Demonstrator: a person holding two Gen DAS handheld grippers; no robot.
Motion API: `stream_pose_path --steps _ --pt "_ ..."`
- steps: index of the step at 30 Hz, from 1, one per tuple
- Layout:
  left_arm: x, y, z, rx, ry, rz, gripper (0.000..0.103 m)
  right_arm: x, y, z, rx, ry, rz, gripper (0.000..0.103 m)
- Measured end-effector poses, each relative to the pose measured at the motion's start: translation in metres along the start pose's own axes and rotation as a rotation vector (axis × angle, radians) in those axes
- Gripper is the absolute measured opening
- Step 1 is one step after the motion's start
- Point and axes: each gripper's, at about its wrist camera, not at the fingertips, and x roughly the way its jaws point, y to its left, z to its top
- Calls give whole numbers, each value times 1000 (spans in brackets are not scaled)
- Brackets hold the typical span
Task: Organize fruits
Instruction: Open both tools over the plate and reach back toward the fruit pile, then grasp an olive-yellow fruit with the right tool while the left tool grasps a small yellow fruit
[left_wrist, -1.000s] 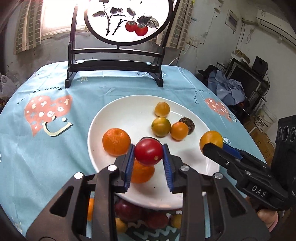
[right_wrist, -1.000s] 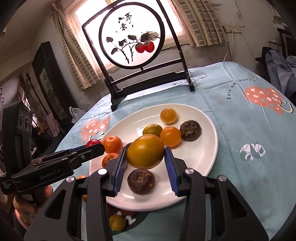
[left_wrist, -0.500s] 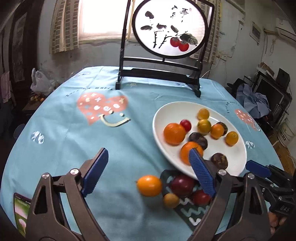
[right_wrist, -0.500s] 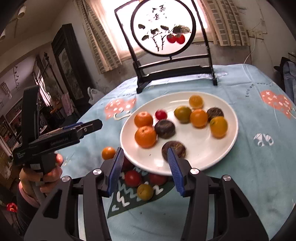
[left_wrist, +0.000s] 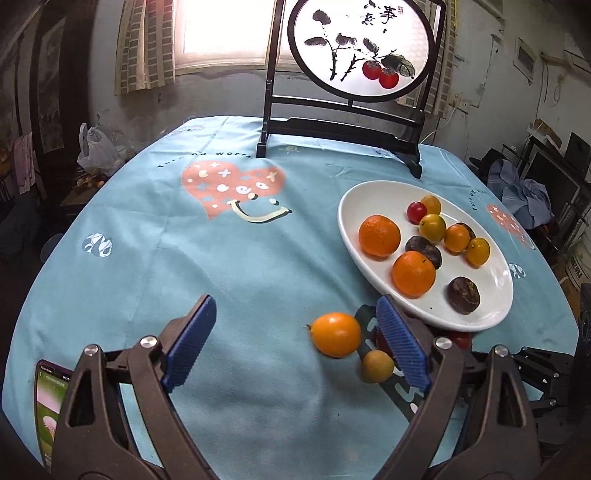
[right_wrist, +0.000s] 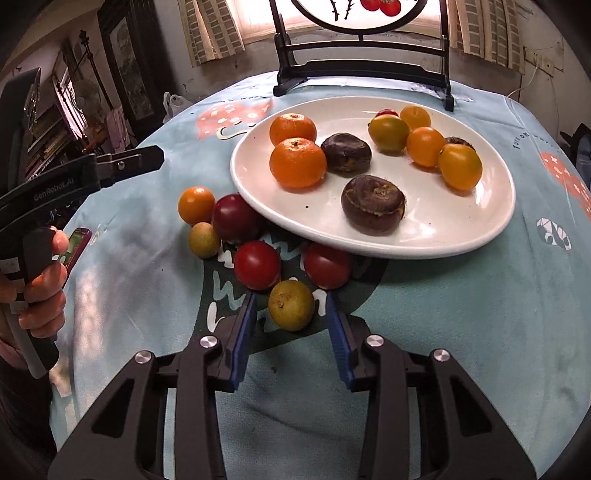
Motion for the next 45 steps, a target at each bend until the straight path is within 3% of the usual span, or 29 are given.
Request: stream_pose_path --steps 4,6,9,13,16,18,21,32,45 --pt "-2 1 1 -6 -3 -2 90 4 0 -1 -4 2 -7 34" --pt "-2 1 1 -9 -1 -4 90 5 1 -1 -16 -2 -21 26" --pt "-1 1 0 -3 11 -9 90 4 0 -1 -17 -6 -18 25" --pt "-2 -11 -6 104 46 -100 89 -7 -12 4 56 -43 56 25" --pt "-5 -26 -18 212 54 -169 73 -13 -18 5 86 -65 55 25" --pt "0 -36 -25 260 95 -223 50 -13 -20 5 95 -67 46 25" --pt "11 -46 -33 311 140 -236 38 -14 -21 5 103 -63 51 25" --pt "33 -57 -44 367 194 -205 34 -19 -21 4 106 -75 55 25" --pt "35 -60 -45 381 183 -175 27 -20 -20 4 99 -82 57 25"
